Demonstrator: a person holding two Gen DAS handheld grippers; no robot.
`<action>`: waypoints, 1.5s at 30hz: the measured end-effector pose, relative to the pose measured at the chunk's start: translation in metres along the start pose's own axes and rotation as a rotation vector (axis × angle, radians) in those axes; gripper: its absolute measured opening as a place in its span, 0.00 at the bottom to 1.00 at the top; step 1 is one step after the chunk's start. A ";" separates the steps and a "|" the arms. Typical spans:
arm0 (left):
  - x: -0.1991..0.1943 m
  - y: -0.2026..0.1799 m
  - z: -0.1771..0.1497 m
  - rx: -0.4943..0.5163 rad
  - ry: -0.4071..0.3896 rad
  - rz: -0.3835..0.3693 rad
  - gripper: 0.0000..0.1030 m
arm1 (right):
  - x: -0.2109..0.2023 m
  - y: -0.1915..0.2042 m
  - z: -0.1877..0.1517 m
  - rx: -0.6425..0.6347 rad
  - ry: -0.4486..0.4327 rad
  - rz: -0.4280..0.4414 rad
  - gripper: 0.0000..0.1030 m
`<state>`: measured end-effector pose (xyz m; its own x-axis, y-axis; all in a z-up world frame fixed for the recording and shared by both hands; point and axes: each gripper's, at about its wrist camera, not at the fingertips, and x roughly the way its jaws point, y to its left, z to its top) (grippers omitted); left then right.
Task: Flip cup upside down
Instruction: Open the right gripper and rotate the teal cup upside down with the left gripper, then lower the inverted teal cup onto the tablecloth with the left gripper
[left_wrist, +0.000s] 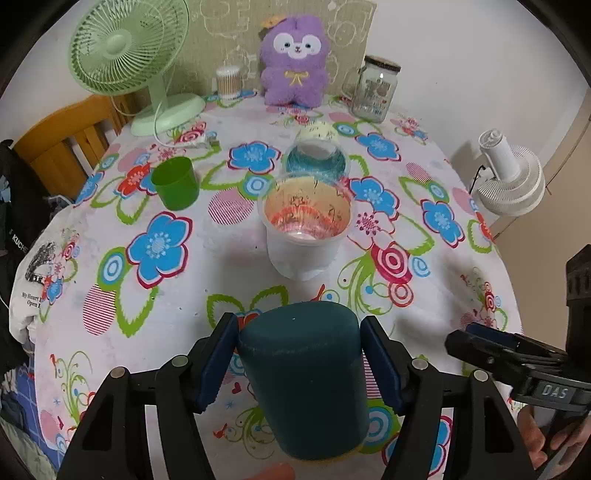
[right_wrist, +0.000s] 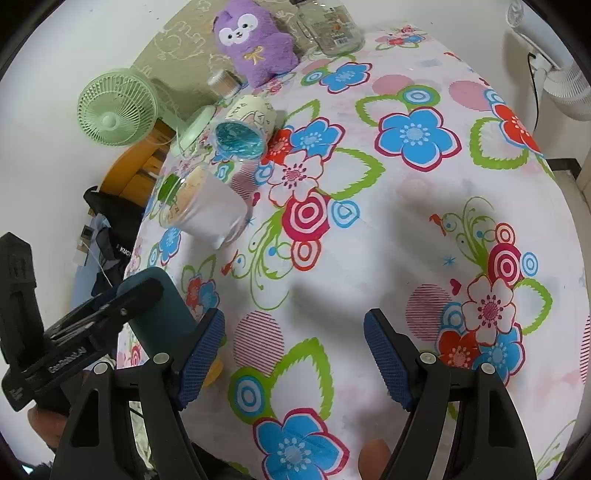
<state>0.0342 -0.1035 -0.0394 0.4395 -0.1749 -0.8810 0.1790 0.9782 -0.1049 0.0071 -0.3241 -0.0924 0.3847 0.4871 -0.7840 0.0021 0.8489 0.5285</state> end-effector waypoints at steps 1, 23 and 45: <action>-0.003 0.000 0.000 0.001 -0.005 -0.002 0.68 | -0.001 0.001 -0.001 -0.005 -0.001 0.001 0.78; -0.069 0.005 -0.007 0.018 -0.155 0.008 0.60 | -0.006 0.031 -0.010 -0.082 -0.010 0.016 0.78; -0.060 0.014 -0.008 0.011 -0.117 0.009 0.62 | 0.004 0.034 -0.007 -0.079 0.016 0.015 0.78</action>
<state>0.0031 -0.0788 0.0086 0.5407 -0.1786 -0.8220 0.1840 0.9787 -0.0915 0.0022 -0.2921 -0.0803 0.3694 0.5030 -0.7814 -0.0770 0.8545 0.5137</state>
